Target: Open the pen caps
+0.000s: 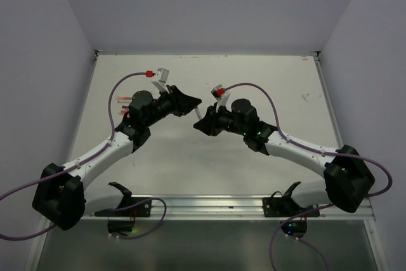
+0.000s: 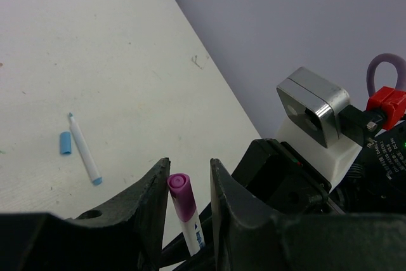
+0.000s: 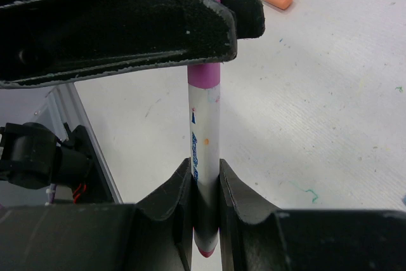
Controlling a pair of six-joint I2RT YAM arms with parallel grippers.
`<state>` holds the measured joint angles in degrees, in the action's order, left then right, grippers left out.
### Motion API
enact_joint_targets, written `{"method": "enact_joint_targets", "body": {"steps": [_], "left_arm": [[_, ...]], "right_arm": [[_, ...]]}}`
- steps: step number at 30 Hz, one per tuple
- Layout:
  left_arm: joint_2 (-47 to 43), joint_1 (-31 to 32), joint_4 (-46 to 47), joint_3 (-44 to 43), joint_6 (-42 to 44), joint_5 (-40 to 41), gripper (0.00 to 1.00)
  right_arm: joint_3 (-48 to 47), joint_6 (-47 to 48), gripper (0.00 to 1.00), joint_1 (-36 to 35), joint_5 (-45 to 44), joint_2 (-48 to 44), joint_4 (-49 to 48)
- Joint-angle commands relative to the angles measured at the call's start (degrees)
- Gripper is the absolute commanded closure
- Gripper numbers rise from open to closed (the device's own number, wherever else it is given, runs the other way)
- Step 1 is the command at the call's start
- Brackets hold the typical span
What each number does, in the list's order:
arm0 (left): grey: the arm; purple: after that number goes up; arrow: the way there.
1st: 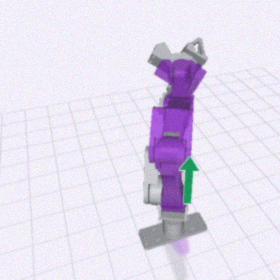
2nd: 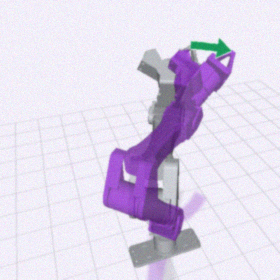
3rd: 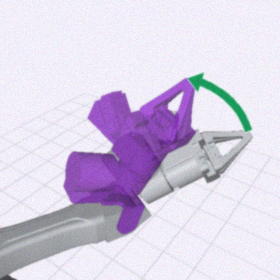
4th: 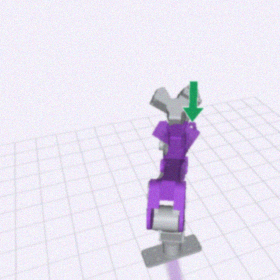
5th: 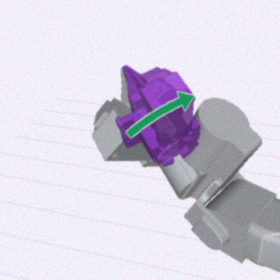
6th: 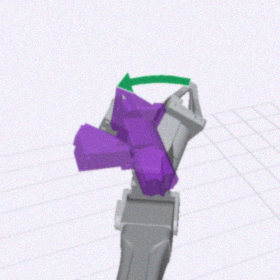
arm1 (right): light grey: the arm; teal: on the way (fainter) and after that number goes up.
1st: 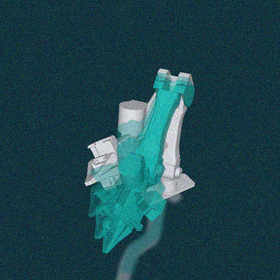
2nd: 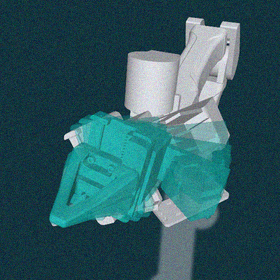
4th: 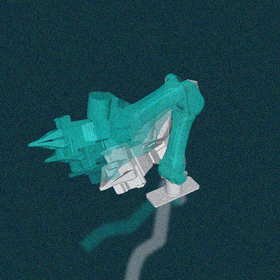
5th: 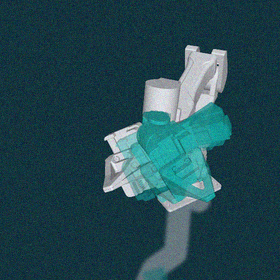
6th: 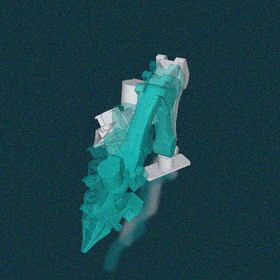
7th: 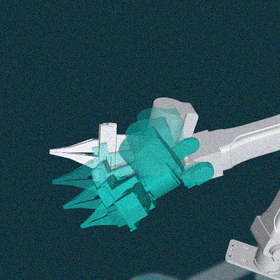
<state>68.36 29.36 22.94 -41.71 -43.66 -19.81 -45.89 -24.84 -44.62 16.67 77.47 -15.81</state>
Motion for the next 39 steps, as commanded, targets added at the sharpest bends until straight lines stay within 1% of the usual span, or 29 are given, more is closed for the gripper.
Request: {"method": "enact_joint_targets", "body": {"steps": [1, 2, 4, 7, 9, 12, 13, 17, 20, 23, 30, 34, 39], "left_arm": [[0.5, 0.3, 3.2, -2.5, -1.3, -3.6, 0.67], [0.5, 0.3, 3.5, -2.5, -1.5, -3.7, 0.7], [0.8, 0.3, 4.0, -2.4, -1.8, -4.0, 0.73], [1.4, 0.3, 4.5, -2.4, -2.0, -4.7, 0.73], [1.9, 0.3, 4.8, -2.4, -2.3, -5.3, 0.79], [2.0, 0.3, 5.8, -2.3, -2.5, -5.8, 0.91], [2.3, 0.3, 5.9, -2.4, -2.5, -6.3, 1.0], [2.0, 0.3, 7.7, -2.1, -3.3, -5.7, 1.0], [0.4, 0.3, 9.8, -2.5, -2.9, -1.2, 1.0], [-0.9, -0.2, 12.0, -4.2, -2.5, 2.4, 1.0], [-1.1, -4.2, 18.7, -10.5, -1.8, 8.6, 1.0], [-0.9, -5.6, 21.0, -13.5, -1.0, 12.1, 1.0], [-0.9, -7.0, 25.0, -15.3, -1.5, 15.2, 1.0]], "right_arm": [[-0.1, 1.0, 1.0, 0.1, 1.3, -1.6, -1.3], [-0.1, 1.0, 1.0, 0.1, 1.4, -1.6, -1.4], [-0.1, 0.9, 1.0, 0.1, 1.4, -1.7, -1.4], [0.1, 0.8, 1.0, 0.1, 1.4, -2.2, -1.6], [0.0, 0.9, 1.0, 0.0, 1.4, -2.5, -1.4], [0.2, 0.9, 1.0, 0.1, 1.5, -2.7, -1.4], [0.2, 0.8, 1.0, 0.1, 1.6, -2.8, -1.4], [0.8, 0.9, 1.0, 0.1, 2.6, -3.0, -1.6], [2.2, 1.6, 1.0, 0.1, 4.0, -3.6, -1.6], [4.7, 1.7, 1.0, 0.1, 5.5, -4.8, -1.8], [12.0, 2.4, 1.0, 0.1, 8.0, -6.3, -4.4], [17.1, 2.2, 1.0, 0.1, 8.4, -7.1, -7.5], [20.3, 2.3, 1.0, 0.0, 8.0, -7.4, -9.9]]}}
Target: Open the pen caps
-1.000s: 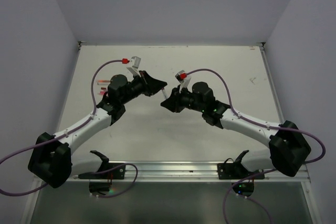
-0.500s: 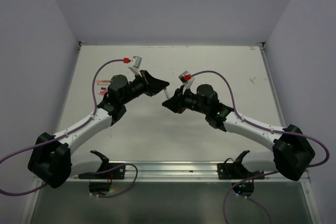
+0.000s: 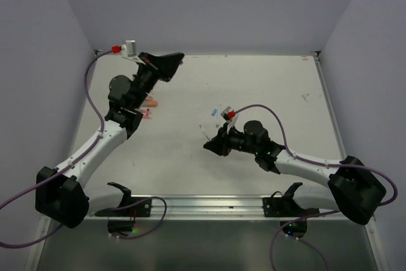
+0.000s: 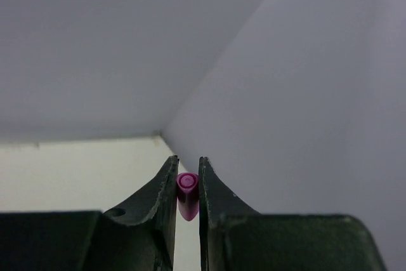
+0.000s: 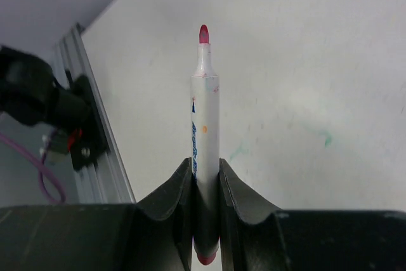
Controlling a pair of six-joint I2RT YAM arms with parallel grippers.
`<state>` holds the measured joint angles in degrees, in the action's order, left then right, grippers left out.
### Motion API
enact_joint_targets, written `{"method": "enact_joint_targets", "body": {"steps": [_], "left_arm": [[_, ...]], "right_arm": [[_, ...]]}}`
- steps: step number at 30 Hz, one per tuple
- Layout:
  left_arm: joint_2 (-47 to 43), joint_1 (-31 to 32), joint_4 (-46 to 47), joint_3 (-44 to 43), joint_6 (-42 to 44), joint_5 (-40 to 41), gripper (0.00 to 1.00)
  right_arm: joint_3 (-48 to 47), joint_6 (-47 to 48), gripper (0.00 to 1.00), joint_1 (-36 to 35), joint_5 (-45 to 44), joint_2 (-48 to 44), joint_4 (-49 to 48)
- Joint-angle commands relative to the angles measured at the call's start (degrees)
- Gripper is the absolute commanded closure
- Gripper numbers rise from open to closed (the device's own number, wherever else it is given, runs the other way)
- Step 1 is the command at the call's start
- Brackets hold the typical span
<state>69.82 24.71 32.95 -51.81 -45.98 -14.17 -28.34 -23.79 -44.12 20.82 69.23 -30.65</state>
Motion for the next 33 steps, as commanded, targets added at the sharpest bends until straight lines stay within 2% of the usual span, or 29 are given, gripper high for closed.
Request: {"method": "enact_joint_targets", "body": {"steps": [1, 5, 7, 11, 12, 15, 19, 23, 33], "left_arm": [[-2.2, -2.5, 15.6, -5.2, 0.7, 10.7, 1.0], [-1.4, -2.8, 14.6, -7.2, 0.9, 11.2, 1.0], [0.1, -2.8, 7.7, -9.9, 1.6, 9.4, 1.0], [3.7, -2.8, -7.6, -13.5, 4.1, 4.3, 1.0], [5.8, -2.8, -14.9, -15.1, 4.9, 3.3, 1.0], [10.0, -2.7, -25.8, -16.9, 7.7, 0.1, 1.0], [17.3, -2.7, -39.4, -20.3, 10.7, -3.6, 0.97], [25.4, -1.6, -46.4, -22.7, 13.3, -5.0, 0.93], [41.2, 3.0, -52.4, -31.3, 16.6, -0.9, 0.87]], "right_arm": [[3.0, 1.3, 1.0, -0.5, 4.1, 1.0, 4.8], [4.2, 0.2, 1.0, -0.5, 2.5, 0.3, 3.8], [3.4, -0.5, 1.0, -0.5, 0.0, -2.1, 6.3], [-0.6, -0.7, 1.0, 0.2, -12.0, -4.3, 15.3], [-2.4, -1.2, 1.0, 1.0, -16.1, -4.3, 18.8], [-6.4, -3.0, 1.0, 2.9, -23.5, -2.7, 25.5], [-9.7, -7.4, 1.0, 6.1, -28.7, 0.5, 30.5], [-10.9, -10.0, 1.0, 9.7, -28.5, 4.0, 30.5], [-17.4, -10.2, 1.0, 11.4, -28.5, 17.8, 28.2]]}}
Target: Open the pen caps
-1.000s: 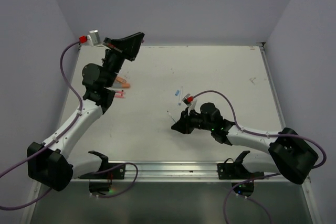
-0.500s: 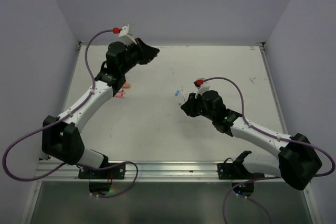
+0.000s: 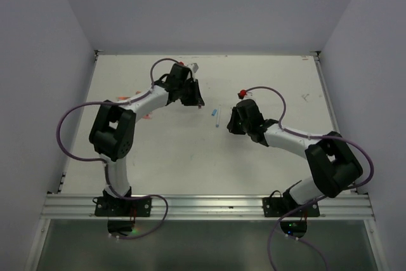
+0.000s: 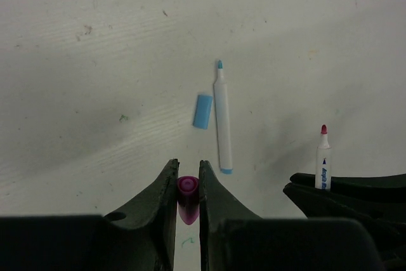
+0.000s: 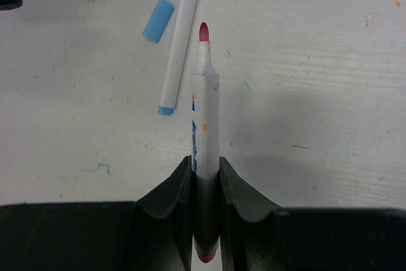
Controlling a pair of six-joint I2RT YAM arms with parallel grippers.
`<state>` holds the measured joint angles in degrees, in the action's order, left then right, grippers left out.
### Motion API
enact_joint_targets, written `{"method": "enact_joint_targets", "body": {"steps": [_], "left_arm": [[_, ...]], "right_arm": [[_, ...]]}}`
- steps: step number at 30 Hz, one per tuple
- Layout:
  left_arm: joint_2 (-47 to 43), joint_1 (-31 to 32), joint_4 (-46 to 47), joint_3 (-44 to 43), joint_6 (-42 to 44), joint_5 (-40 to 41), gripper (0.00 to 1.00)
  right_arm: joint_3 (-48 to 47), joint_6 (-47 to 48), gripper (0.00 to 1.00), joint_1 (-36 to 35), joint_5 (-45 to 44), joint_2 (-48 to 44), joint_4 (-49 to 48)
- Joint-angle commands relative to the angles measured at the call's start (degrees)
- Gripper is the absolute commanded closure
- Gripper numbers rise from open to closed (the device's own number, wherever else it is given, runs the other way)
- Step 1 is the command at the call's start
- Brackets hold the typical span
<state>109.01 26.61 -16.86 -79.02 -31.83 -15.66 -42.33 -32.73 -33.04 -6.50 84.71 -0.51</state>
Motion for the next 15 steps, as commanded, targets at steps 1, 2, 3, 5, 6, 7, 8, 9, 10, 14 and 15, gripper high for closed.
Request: {"method": "enact_joint_targets", "body": {"steps": [1, 2, 3, 5, 6, 7, 8, 9, 10, 14, 15], "left_arm": [[2.8, 1.5, -2.6, -4.6, 2.6, 0.9, 0.87], [4.6, 1.7, -2.9, -5.8, 2.7, 1.0, 0.86], [5.4, 1.8, -3.2, -6.3, 2.7, 1.0, 0.85], [7.6, 2.1, -3.1, -7.6, 2.7, 1.0, 0.84], [8.3, 2.3, -3.1, -8.1, 2.7, 1.0, 0.82], [9.0, 2.5, -3.2, -8.4, 2.7, 1.0, 0.82], [10.2, 2.6, -3.4, -9.4, 2.7, 1.0, 0.82], [10.8, 2.6, -3.4, -9.7, 2.7, 1.0, 0.8], [11.2, 2.8, -3.4, -10.2, 2.5, 1.0, 0.8], [14.0, 3.3, -2.6, -11.4, 2.0, 0.8, 0.77], [14.6, 3.3, -2.6, -11.8, 2.0, 0.6, 0.75]], "right_arm": [[-3.9, -1.0, 1.0, 0.3, -1.2, 3.3, -2.3], [-4.5, -0.9, 0.99, 0.3, -1.4, 5.7, -2.6], [-5.5, -0.9, 0.99, 0.5, -1.5, 6.6, -2.6], [-6.3, -0.9, 0.97, 0.6, -1.6, 9.1, -3.6], [-6.8, -1.0, 0.96, 0.8, -1.5, 9.9, -4.0], [-7.2, -1.0, 0.96, 0.8, -1.3, 10.6, -4.2], [-7.4, -1.0, 0.94, 1.0, -1.2, 11.3, -4.6], [-7.9, -1.0, 0.93, 0.9, -1.1, 12.4, -4.7], [-8.1, -1.1, 0.93, 0.9, -1.0, 12.8, -5.0], [-8.5, -1.5, 0.89, 0.9, -0.6, 14.3, -5.5], [-8.3, -1.7, 0.88, 1.0, -0.7, 14.5, -5.7]]}}
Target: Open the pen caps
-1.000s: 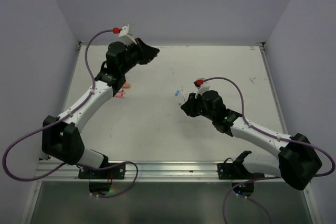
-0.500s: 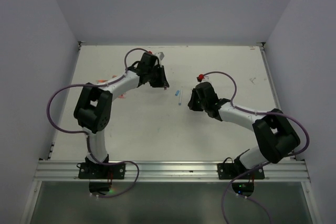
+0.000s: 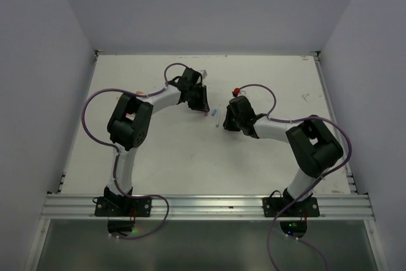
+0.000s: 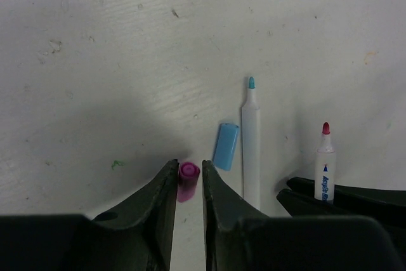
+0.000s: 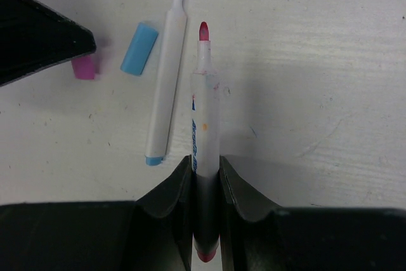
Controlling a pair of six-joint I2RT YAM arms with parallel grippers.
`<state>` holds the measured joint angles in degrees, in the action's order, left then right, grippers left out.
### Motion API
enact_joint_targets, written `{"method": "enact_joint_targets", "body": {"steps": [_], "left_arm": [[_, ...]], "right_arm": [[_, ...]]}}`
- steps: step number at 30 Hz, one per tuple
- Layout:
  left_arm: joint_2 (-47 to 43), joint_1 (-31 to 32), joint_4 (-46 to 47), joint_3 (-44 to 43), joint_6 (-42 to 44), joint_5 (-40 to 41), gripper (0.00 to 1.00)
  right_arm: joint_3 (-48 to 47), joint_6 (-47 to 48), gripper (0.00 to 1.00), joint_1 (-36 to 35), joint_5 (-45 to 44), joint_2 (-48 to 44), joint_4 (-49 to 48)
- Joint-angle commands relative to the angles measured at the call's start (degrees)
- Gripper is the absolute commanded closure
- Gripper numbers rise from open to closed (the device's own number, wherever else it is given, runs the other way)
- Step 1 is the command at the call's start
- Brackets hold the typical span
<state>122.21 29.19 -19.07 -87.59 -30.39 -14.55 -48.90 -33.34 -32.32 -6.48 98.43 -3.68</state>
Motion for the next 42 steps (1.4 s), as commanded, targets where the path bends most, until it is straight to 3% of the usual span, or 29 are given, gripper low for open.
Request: {"method": "enact_joint_targets", "body": {"steps": [1, 6, 13, 22, 26, 28, 32, 37, 38, 42], "left_arm": [[2.0, 0.8, -0.4, -3.8, 0.3, -0.7, 0.75], [4.2, 1.0, 0.5, -4.3, -0.1, -1.5, 0.71], [3.9, 1.0, 2.3, -2.9, -2.2, -1.5, 0.68], [-5.0, 0.6, 2.8, -0.4, -6.2, 3.6, 0.61], [-13.4, 0.0, 0.4, 1.3, -7.3, 8.6, 0.5], [-18.2, -0.6, -0.5, 3.2, -7.8, 12.1, 0.41], [-26.5, -2.8, -3.1, 8.5, -9.2, 17.1, 0.16], [-35.5, -8.0, -7.8, 16.4, -11.0, 23.2, 0.01], [-36.7, -9.0, -8.4, 17.5, -11.4, 24.4, 0.01], [-41.4, -14.3, -10.7, 23.5, -14.2, 30.7, 0.0]], "right_arm": [[-1.7, -1.1, 0.87, 0.2, -0.6, 1.1, -2.8], [-1.5, -1.5, 0.84, 0.4, 0.1, 1.8, -3.5], [-1.5, -1.4, 0.72, 0.4, 0.8, 1.9, -4.0], [-2.4, -0.8, 0.58, 0.5, 1.0, -1.2, -2.9], [-2.9, -0.5, 0.57, 0.5, 0.1, -4.5, -0.7], [-3.1, 0.1, 0.51, 0.5, -0.5, -7.6, 1.1], [-3.5, 2.3, 0.42, 0.5, -2.5, -14.4, 4.3], [-3.2, 5.6, 0.21, 0.5, -5.0, -22.7, 9.8], [-3.1, 6.0, 0.13, 0.5, -5.4, -25.4, 10.4], [-2.4, 8.2, 0.01, 0.5, -7.8, -31.4, 14.0]]}}
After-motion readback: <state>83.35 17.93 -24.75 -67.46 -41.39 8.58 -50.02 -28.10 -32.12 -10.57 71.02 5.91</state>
